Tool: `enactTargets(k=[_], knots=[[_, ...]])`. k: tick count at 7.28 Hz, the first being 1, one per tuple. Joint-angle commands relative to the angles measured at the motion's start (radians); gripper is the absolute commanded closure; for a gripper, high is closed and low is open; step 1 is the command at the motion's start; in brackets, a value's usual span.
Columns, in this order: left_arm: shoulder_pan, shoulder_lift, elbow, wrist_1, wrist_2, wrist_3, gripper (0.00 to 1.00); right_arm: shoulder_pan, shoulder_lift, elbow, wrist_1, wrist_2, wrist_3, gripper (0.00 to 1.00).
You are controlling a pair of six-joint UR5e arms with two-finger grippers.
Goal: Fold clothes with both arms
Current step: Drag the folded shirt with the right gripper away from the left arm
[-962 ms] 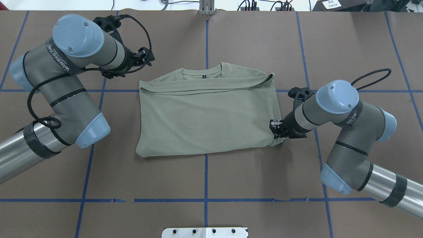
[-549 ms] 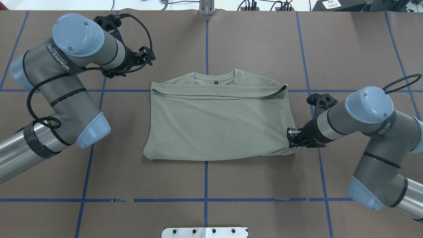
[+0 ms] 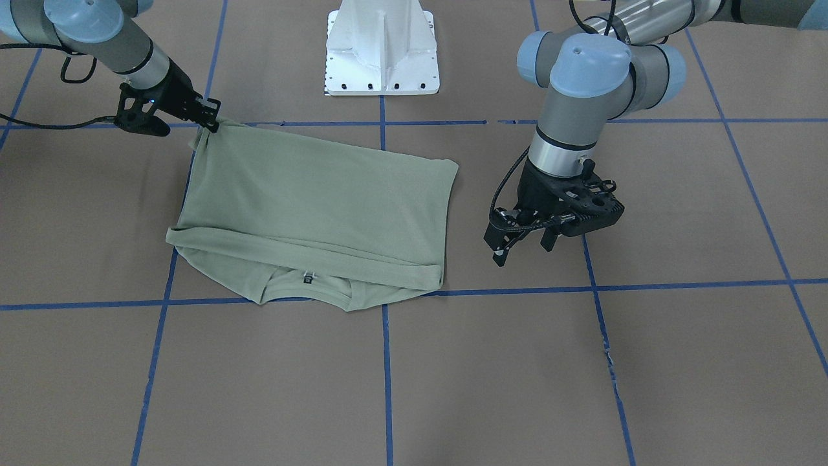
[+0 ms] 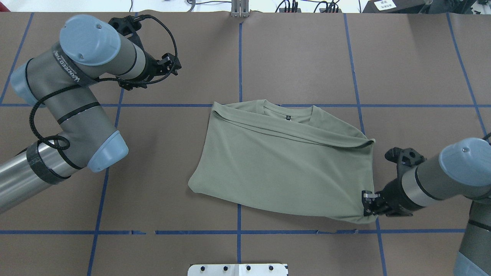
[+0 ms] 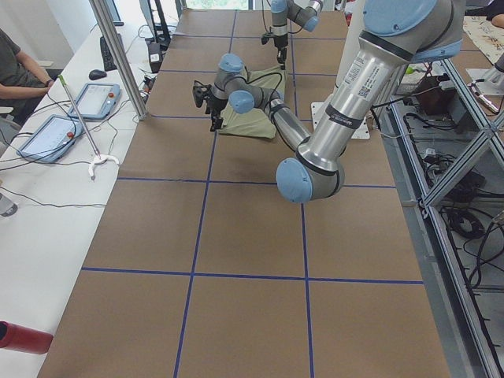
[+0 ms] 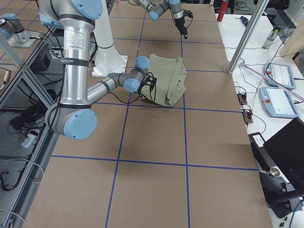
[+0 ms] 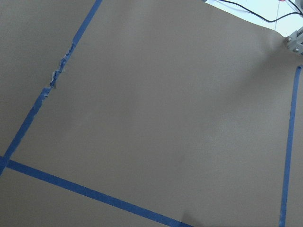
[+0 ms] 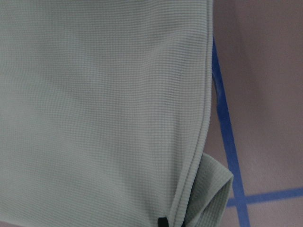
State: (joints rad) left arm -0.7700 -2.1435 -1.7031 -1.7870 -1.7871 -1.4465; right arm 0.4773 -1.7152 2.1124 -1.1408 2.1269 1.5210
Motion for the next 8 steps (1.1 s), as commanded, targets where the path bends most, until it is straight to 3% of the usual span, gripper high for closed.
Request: enactTargets(k=[1,3,4,5,7,8], knots=[[0.0,0.004,0.0,0.0,0.0,0.0,0.01,-0.127,-0.095,0.076,0.0,0.008,0.039,1.0],[0.002,0.008,0.0,-0.002,0.0,0.002,0.01,-0.205,-0.119,0.089,0.001,0.022,0.053,1.0],[0.002,0.007,-0.001,-0.002,-0.002,0.003,0.01,-0.209,-0.119,0.095,0.003,0.031,0.054,0.02],[0.002,0.007,-0.001,-0.002,-0.005,0.008,0.01,-0.209,-0.115,0.104,0.003,0.027,0.054,0.0],[0.059,0.007,-0.035,-0.002,-0.023,0.011,0.01,-0.073,-0.078,0.1,0.003,0.018,0.041,0.0],[0.105,0.019,-0.074,0.0,-0.025,0.003,0.0,0.004,-0.011,0.094,0.004,0.018,0.024,0.0]])
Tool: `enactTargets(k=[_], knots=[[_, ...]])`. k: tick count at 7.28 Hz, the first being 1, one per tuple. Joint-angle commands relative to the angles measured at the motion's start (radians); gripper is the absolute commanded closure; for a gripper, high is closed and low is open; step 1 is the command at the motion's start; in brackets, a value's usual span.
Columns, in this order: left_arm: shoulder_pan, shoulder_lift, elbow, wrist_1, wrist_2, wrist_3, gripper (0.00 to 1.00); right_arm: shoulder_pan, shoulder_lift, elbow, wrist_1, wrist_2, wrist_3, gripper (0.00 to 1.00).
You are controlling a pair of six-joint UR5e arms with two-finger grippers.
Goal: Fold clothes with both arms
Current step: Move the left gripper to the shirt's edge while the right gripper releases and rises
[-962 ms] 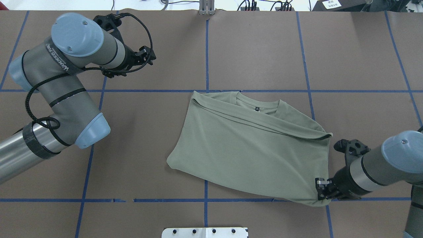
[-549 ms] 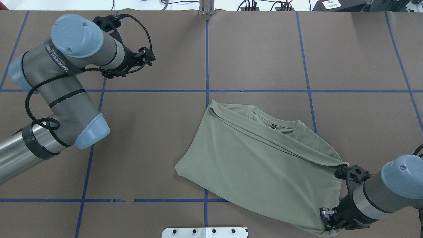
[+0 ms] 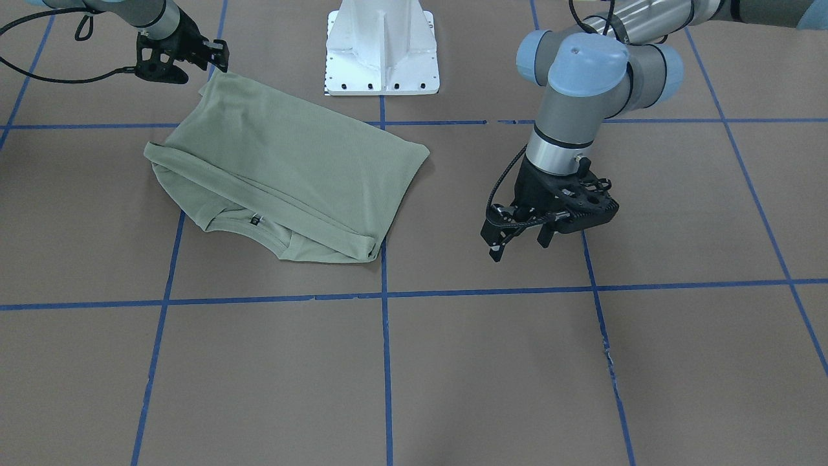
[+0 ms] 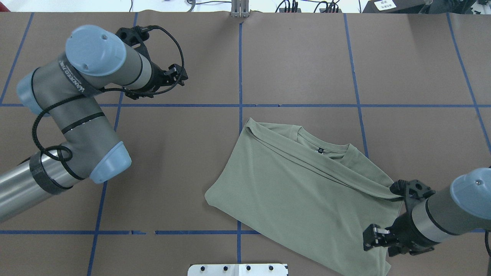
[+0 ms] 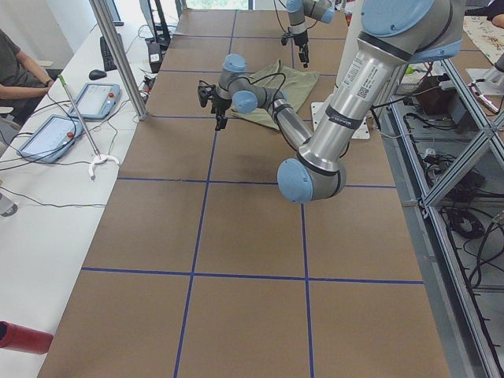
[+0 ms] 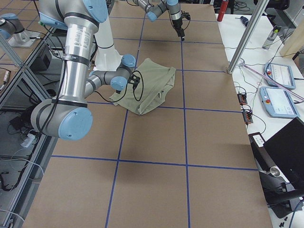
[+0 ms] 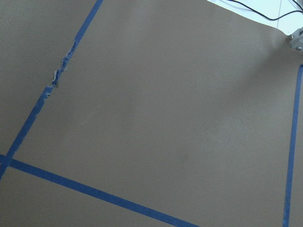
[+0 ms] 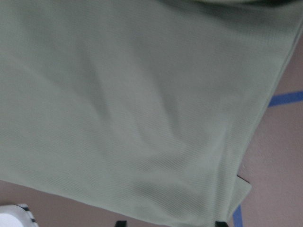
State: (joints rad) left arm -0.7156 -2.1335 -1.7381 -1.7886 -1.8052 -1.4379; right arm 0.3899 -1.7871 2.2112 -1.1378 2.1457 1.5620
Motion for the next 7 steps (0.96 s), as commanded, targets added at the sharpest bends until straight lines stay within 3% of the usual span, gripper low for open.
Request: enactTargets(k=[1,3,5,7], knots=[[0.127,0.041,-0.079,0.001,-0.005,-0.01,0.0,0.168,0.142,-0.036,-0.003,0.014,-0.031,0.0],[0.256,0.052,-0.123,0.001,0.001,-0.228,0.0,0.269,0.248,-0.088,-0.008,0.019,-0.036,0.0],[0.384,0.05,-0.098,0.001,0.009,-0.423,0.04,0.306,0.301,-0.132,-0.01,0.029,-0.036,0.0],[0.392,0.024,-0.031,-0.002,0.047,-0.481,0.04,0.308,0.308,-0.152,-0.008,0.022,-0.036,0.0]])
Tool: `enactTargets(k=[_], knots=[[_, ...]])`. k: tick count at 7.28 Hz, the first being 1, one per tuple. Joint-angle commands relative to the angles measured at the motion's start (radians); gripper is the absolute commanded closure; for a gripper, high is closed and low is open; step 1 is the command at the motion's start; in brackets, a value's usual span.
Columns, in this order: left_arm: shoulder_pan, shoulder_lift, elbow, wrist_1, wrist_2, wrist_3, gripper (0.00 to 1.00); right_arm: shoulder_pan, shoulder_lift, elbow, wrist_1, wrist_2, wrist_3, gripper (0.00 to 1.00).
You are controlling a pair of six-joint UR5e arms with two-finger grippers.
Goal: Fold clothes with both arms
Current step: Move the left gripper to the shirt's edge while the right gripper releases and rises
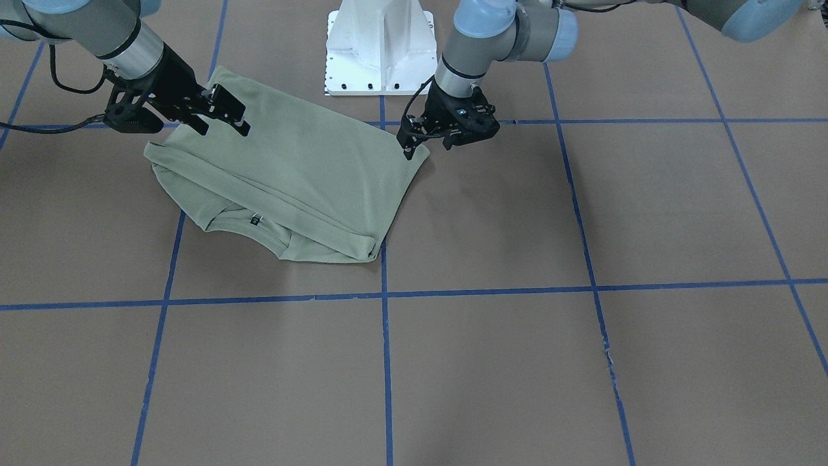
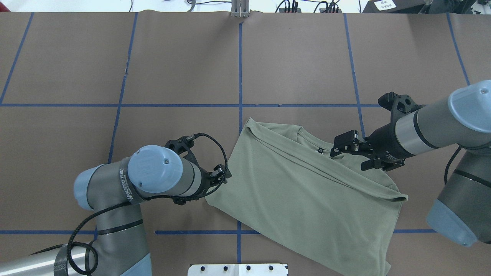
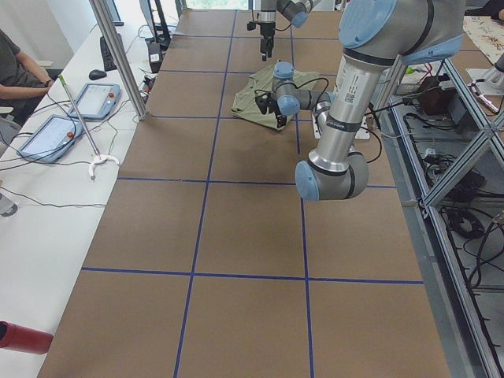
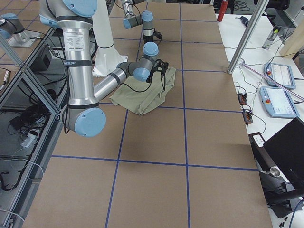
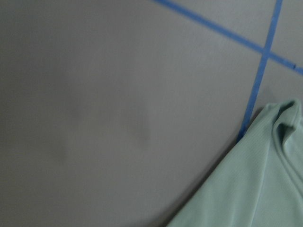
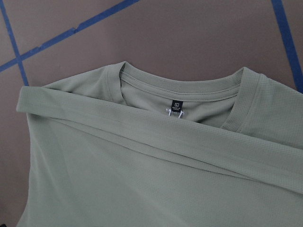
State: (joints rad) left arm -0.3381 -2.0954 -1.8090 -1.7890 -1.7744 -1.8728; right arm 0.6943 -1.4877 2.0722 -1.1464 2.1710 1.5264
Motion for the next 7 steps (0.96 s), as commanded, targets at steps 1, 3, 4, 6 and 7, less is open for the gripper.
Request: enactTargets(k=[1,3,4,6,7], knots=[[0.016,-0.017,0.057,-0.004,0.018,-0.066,0.05,0.002,0.018,-0.015,0.0,-0.005,0.001,0.0],[0.016,-0.026,0.071,-0.004,0.016,-0.068,0.08,0.002,0.026,-0.021,0.0,0.0,0.001,0.0],[0.016,-0.026,0.073,-0.006,0.016,-0.068,0.11,0.004,0.026,-0.024,0.0,0.0,0.001,0.0],[0.024,-0.028,0.079,-0.012,0.015,-0.066,0.21,0.007,0.032,-0.027,0.002,0.0,0.006,0.0],[0.025,-0.029,0.077,-0.013,0.015,-0.066,0.32,0.007,0.032,-0.029,0.0,0.0,0.008,0.0]])
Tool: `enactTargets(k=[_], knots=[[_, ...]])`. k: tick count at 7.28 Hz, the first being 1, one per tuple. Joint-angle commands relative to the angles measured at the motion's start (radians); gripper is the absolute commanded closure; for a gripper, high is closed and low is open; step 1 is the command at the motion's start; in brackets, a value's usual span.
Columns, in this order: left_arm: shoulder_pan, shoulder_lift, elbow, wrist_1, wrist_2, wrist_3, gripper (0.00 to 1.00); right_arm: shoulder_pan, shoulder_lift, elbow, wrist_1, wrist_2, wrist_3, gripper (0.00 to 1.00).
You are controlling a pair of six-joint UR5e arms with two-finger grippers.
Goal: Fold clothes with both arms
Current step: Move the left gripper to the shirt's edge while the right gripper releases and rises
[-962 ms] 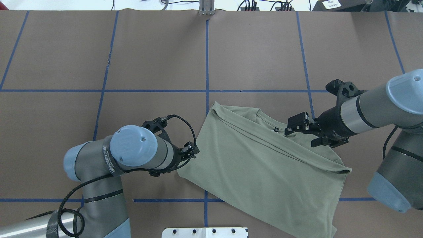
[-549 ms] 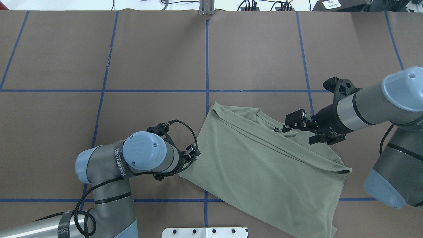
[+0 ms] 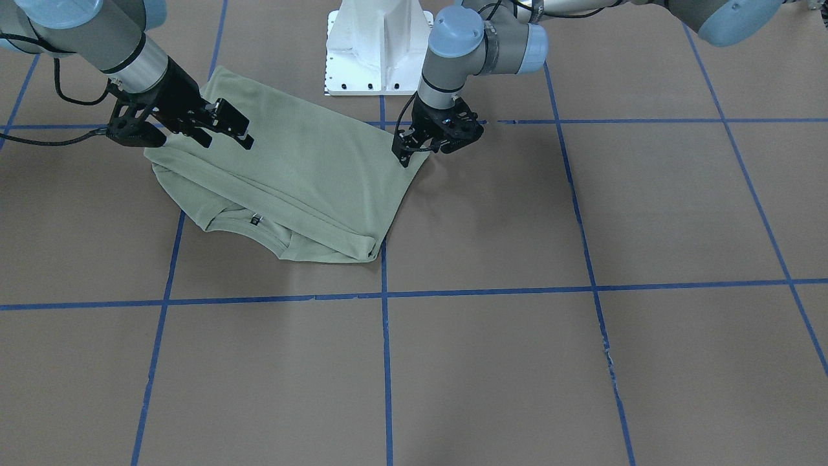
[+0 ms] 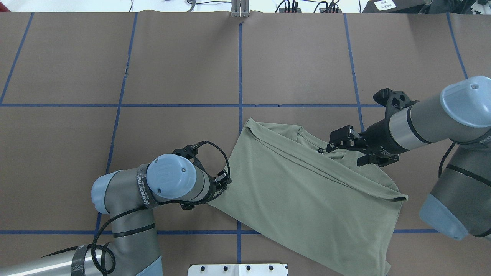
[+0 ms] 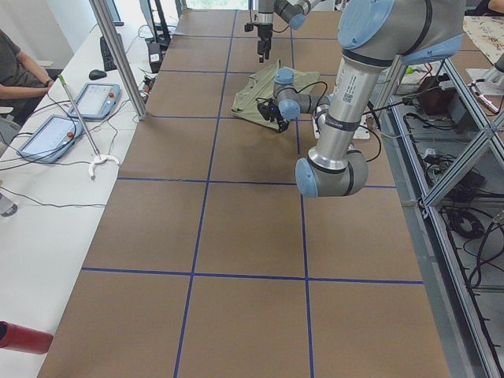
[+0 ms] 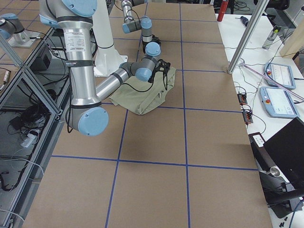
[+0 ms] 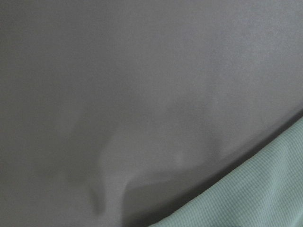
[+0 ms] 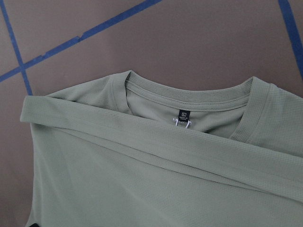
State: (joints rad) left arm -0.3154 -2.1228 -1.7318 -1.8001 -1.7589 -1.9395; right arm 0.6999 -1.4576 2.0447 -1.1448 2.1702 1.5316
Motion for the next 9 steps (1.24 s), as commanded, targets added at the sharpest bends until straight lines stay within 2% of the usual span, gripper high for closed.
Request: enactTargets(k=[1,2,3,4,6,9], knots=[[0.004,-0.011,0.0,-0.002,-0.001,0.005,0.48,0.004,0.0,-0.001,-0.001,0.0,0.001,0.0],[0.004,-0.012,-0.006,-0.001,-0.004,0.007,0.72,0.006,0.0,-0.001,-0.001,0.0,0.001,0.0],[0.002,-0.011,-0.009,-0.001,-0.005,0.008,0.89,0.007,0.0,-0.001,-0.001,0.0,0.001,0.0],[0.002,-0.008,-0.017,0.005,-0.01,0.014,1.0,0.009,0.0,0.0,-0.001,0.0,0.002,0.0],[-0.004,-0.003,-0.032,0.01,-0.008,0.014,1.0,0.01,0.0,0.0,-0.001,0.0,0.002,0.0],[-0.131,-0.009,-0.016,0.01,-0.001,0.081,1.0,0.016,0.0,0.003,0.002,-0.006,0.002,0.0]])
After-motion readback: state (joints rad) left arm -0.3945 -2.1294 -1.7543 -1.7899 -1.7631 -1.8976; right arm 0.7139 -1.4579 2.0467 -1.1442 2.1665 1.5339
